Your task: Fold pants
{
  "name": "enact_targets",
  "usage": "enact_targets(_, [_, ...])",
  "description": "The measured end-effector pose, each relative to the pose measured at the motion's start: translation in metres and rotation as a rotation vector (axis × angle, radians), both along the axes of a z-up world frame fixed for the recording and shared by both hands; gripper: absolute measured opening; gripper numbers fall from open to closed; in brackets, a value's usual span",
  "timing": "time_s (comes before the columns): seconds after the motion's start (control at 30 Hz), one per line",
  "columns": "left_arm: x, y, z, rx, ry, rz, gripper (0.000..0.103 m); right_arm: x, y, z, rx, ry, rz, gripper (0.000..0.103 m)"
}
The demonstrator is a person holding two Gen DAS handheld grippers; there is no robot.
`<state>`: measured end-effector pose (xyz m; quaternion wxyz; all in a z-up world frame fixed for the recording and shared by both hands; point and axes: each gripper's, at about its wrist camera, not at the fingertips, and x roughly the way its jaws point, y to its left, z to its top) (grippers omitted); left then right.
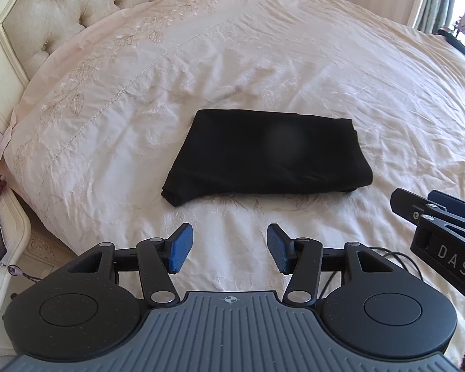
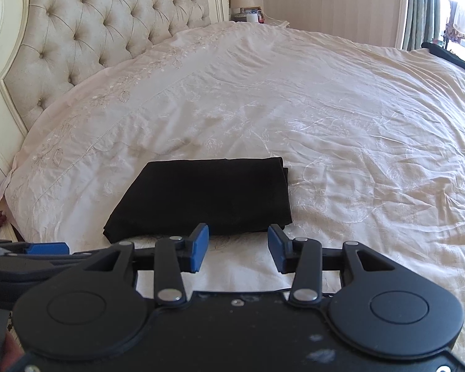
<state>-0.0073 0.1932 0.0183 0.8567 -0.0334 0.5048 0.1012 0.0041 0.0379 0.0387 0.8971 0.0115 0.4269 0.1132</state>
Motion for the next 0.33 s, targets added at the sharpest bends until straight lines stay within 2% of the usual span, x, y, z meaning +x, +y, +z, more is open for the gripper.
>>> enact_targets(0.33, [0.012, -0.002, -0.006, 0.019, 0.015, -0.02, 0.051, 0.013, 0.003, -0.007, -0.008, 0.025, -0.006, 0.046])
